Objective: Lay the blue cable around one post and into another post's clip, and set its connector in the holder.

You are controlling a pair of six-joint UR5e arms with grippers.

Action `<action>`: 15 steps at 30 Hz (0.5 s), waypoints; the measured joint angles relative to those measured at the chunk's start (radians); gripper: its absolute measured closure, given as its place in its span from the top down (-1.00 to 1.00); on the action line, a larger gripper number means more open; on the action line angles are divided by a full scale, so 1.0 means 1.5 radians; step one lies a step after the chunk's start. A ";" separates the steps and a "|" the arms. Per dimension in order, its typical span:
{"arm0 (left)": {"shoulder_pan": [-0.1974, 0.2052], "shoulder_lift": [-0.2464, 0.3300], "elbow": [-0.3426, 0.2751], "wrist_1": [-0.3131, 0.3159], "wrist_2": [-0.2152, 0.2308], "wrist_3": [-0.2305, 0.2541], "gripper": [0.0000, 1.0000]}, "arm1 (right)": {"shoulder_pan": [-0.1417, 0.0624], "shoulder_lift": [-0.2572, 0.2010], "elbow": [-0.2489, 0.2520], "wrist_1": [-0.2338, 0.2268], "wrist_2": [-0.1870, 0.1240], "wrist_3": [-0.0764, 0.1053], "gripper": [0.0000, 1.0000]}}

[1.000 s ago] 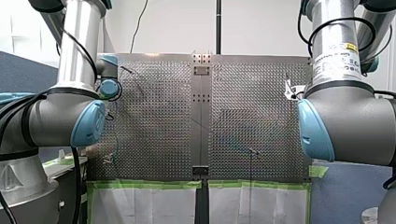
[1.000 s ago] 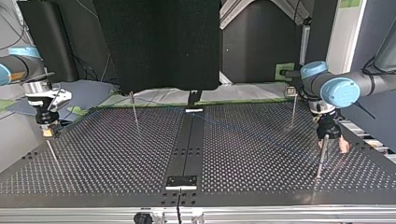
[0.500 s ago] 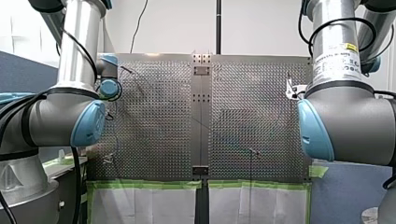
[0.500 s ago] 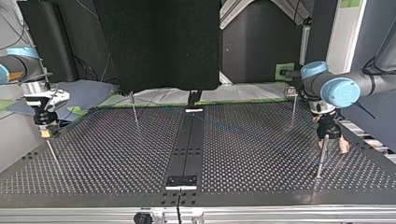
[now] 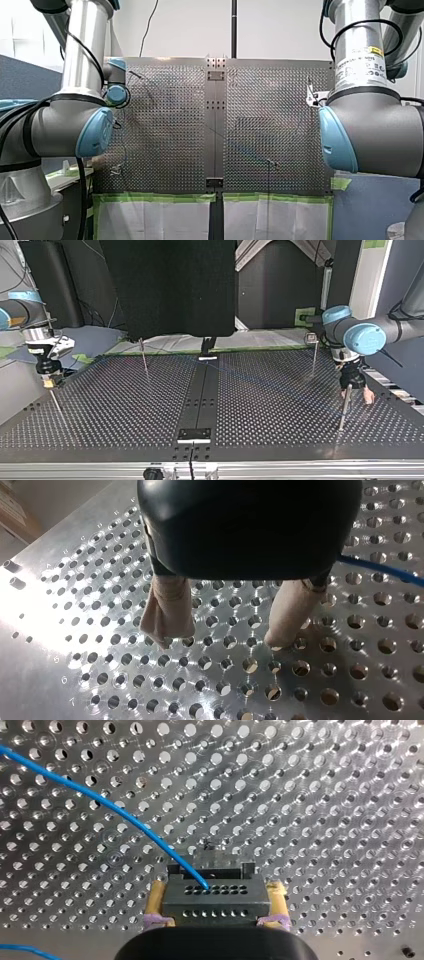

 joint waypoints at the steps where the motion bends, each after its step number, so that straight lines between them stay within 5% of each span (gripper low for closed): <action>1: 0.000 0.000 0.000 0.000 0.000 0.000 0.98 | 0.000 0.000 0.000 0.000 0.000 0.000 -1.00; 15: 0.000 0.000 0.000 0.002 0.001 0.000 0.98 | 0.000 0.009 0.000 -0.008 0.000 0.001 -1.00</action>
